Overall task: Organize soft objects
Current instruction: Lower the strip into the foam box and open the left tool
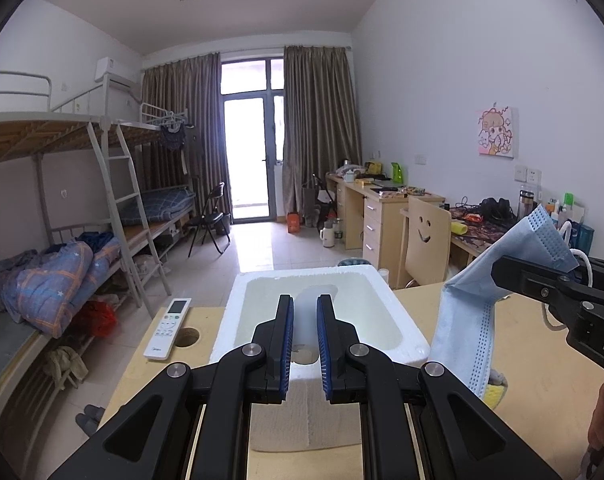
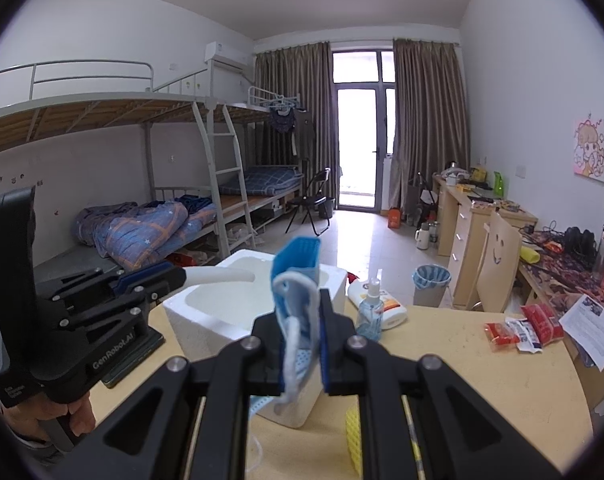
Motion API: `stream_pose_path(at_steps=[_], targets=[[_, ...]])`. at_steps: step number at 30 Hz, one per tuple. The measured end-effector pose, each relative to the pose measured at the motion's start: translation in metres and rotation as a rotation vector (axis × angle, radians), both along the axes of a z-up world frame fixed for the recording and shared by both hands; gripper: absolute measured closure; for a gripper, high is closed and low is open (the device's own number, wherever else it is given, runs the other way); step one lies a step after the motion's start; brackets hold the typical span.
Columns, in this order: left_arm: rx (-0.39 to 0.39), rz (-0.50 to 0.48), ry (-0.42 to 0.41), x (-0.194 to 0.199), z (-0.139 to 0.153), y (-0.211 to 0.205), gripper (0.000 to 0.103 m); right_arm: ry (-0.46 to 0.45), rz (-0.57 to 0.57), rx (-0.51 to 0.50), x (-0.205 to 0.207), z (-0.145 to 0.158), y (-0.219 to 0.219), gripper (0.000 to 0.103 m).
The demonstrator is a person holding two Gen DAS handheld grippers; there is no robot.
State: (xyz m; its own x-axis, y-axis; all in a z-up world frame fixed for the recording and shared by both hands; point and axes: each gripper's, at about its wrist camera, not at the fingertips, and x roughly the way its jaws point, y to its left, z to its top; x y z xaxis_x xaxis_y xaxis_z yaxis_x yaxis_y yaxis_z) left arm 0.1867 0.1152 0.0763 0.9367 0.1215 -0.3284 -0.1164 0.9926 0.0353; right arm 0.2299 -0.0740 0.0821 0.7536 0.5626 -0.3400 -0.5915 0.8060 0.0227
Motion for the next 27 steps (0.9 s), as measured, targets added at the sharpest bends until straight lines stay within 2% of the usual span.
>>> stream_pose_path(at_steps=[10, 27], targets=[[-0.006, 0.002, 0.014, 0.040, -0.005, 0.007, 0.090, 0.004, -0.012, -0.003, 0.014, -0.001, 0.001, 0.088], [-0.001, 0.001, 0.032, 0.071, -0.010, 0.001, 0.090, 0.022, -0.032, 0.008, 0.026, -0.005, -0.004, 0.088]])
